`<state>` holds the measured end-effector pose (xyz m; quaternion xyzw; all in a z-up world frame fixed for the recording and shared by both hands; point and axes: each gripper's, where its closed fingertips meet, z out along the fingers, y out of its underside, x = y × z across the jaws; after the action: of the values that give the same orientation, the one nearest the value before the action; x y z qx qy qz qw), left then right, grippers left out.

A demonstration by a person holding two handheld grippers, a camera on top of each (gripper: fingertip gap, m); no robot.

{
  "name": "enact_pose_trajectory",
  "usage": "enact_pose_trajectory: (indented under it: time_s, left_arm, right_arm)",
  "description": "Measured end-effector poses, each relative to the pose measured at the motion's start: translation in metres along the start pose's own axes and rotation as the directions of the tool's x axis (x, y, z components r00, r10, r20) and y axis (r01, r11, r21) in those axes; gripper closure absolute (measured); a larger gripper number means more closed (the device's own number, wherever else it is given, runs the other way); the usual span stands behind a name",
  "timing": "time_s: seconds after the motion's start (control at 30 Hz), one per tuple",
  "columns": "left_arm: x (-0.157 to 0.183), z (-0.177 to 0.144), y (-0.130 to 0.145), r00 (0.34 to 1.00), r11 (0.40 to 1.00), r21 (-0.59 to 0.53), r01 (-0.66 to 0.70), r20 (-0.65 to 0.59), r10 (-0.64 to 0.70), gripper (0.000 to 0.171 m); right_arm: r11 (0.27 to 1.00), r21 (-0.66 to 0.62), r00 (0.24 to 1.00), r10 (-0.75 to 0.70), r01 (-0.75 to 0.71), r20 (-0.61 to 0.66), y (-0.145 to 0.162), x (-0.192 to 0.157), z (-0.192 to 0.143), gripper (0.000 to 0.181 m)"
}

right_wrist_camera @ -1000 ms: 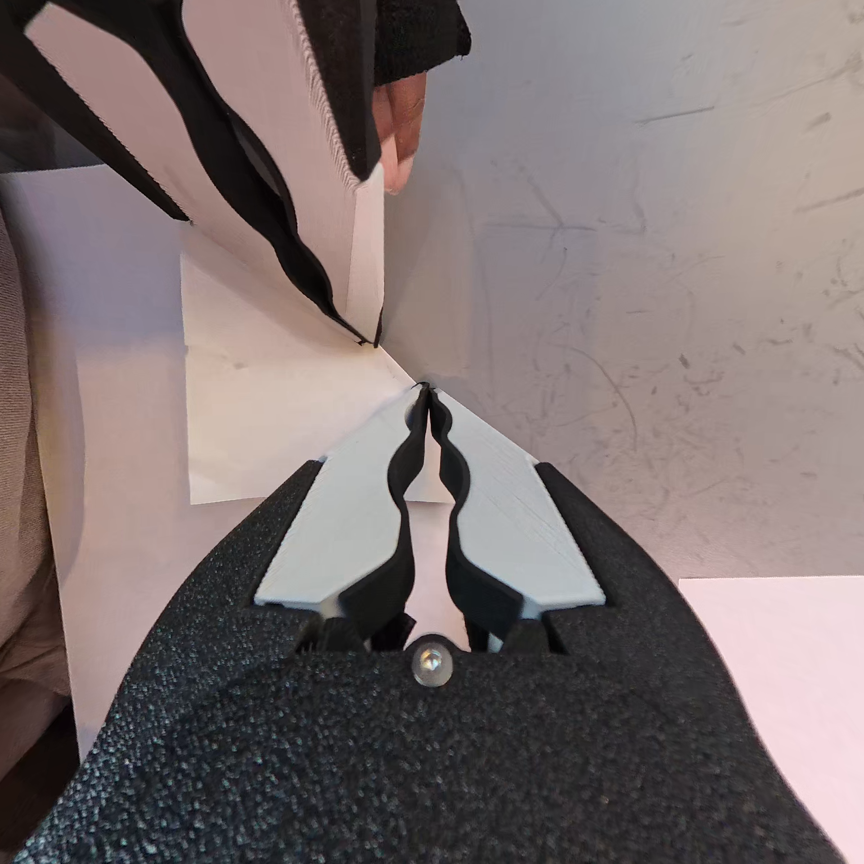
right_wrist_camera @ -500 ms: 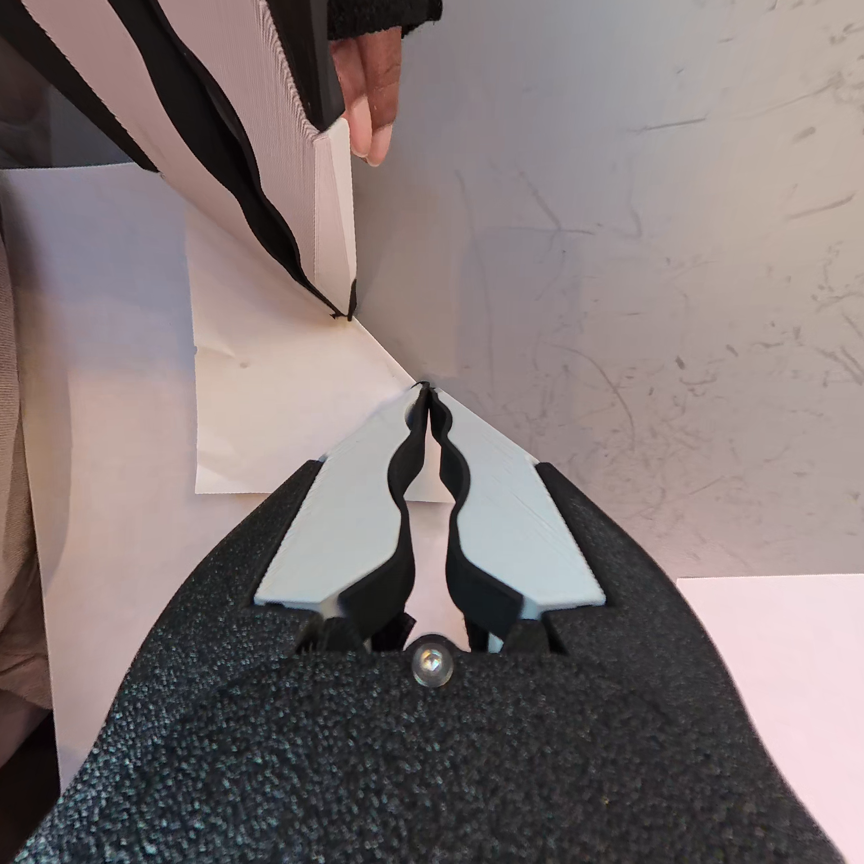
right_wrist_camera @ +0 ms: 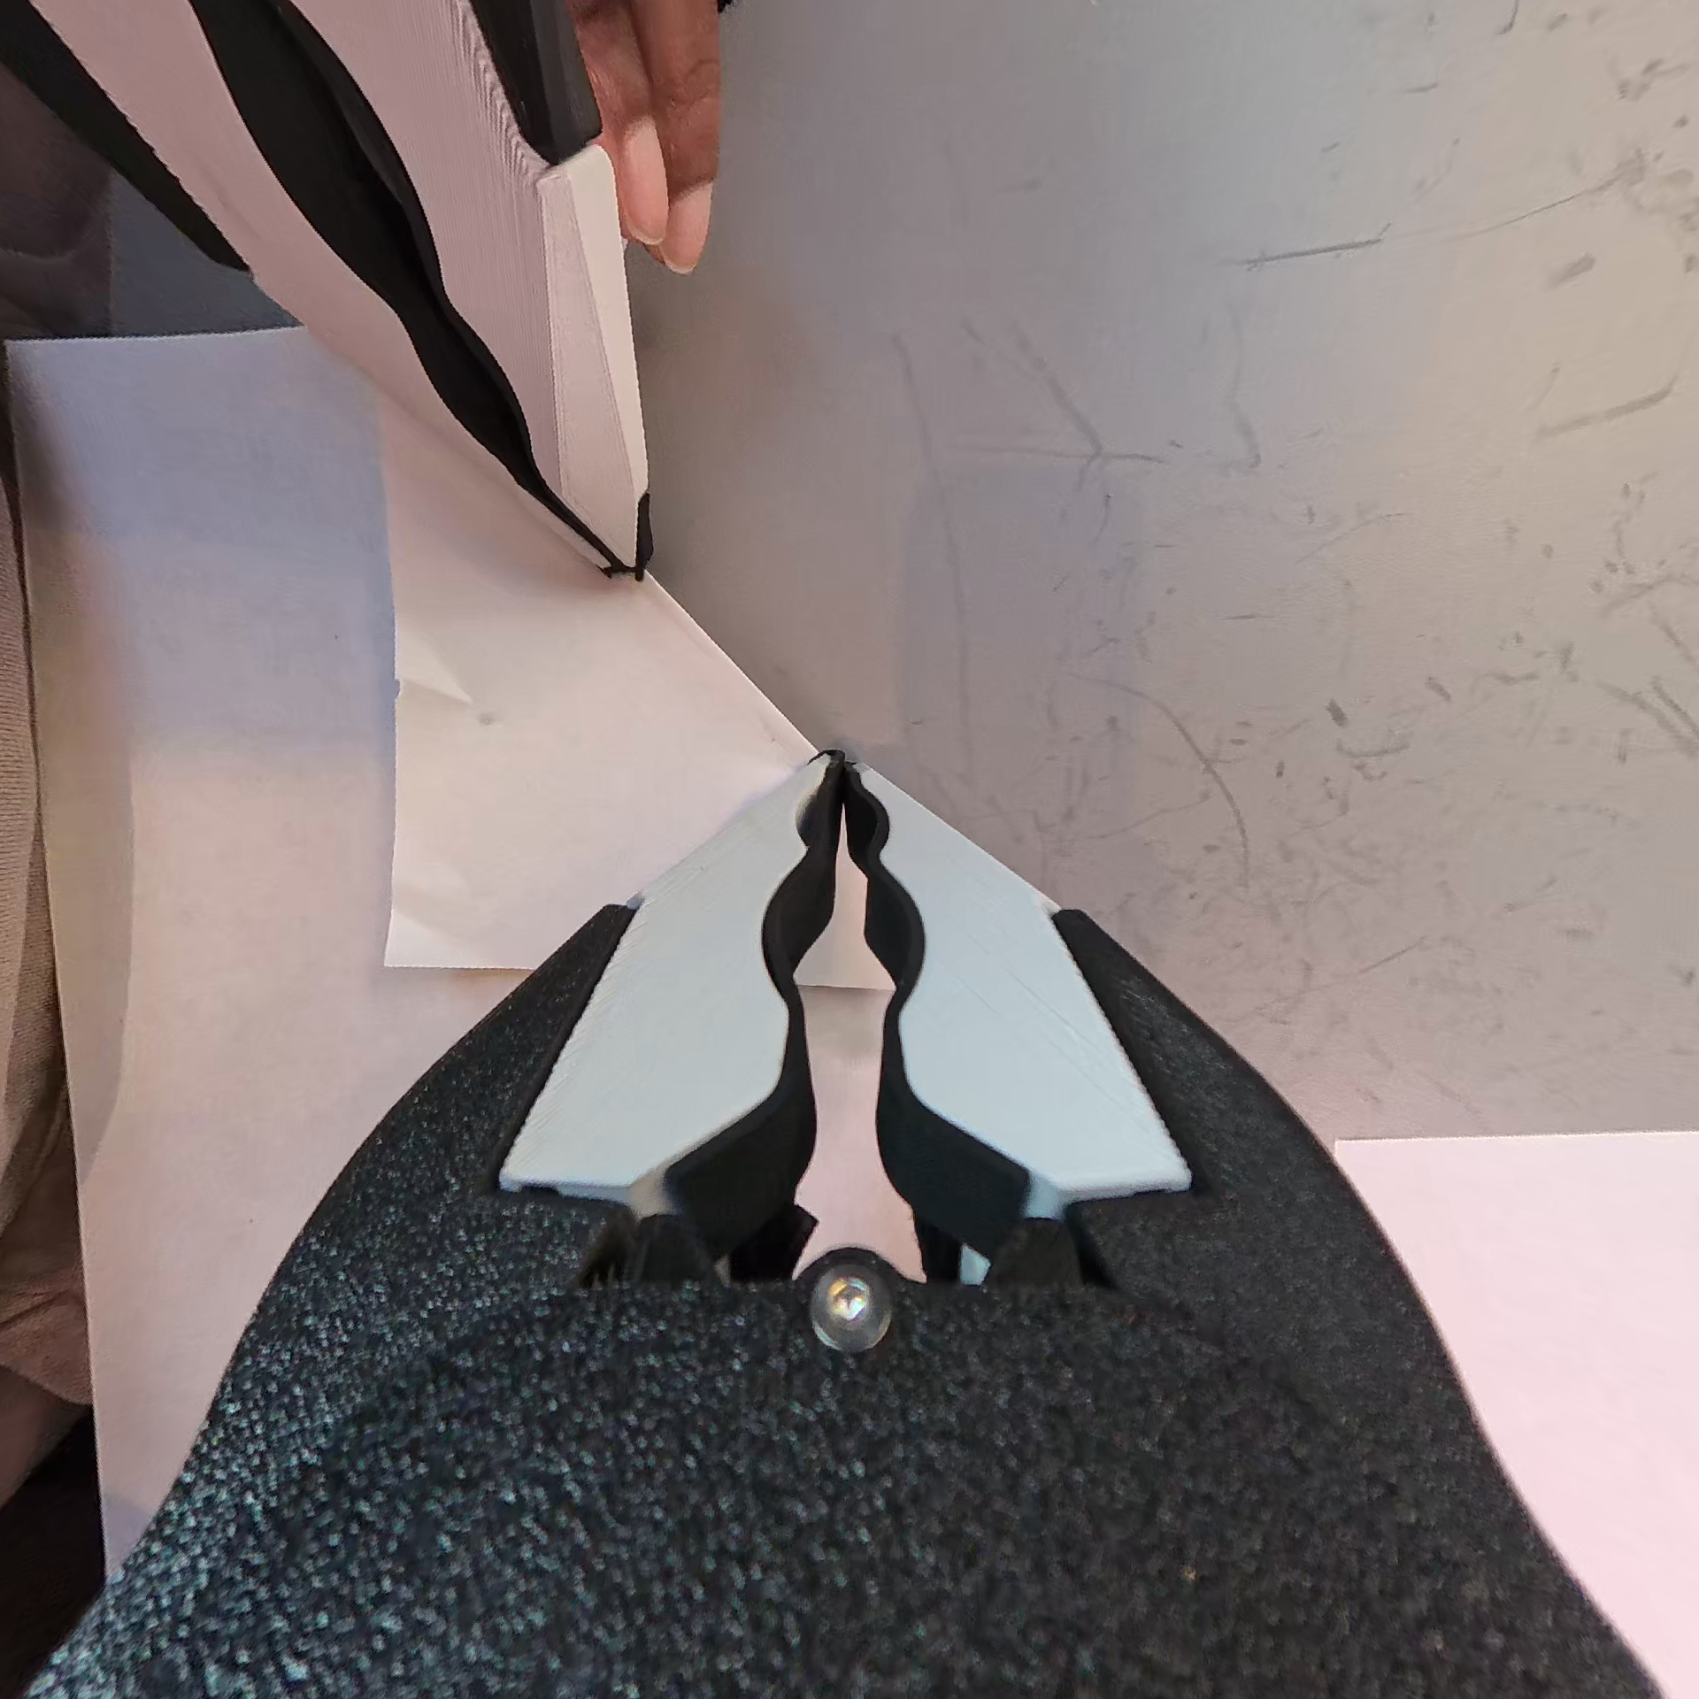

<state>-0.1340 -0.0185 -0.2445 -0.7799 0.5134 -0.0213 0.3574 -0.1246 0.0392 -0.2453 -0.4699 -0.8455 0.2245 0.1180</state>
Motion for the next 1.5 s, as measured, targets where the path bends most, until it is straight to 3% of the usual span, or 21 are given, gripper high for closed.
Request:
enact_pose_trajectory:
  time_s: [1.5]
  left_arm:
    - [0.033, -0.033, 0.023, 0.994, 0.994, -0.006, 0.107, 0.039, -0.106, 0.171]
  right_arm:
    - [1.000, 0.005, 1.000, -0.011, 0.011, -0.002, 0.000, -0.001, 0.001, 0.181]
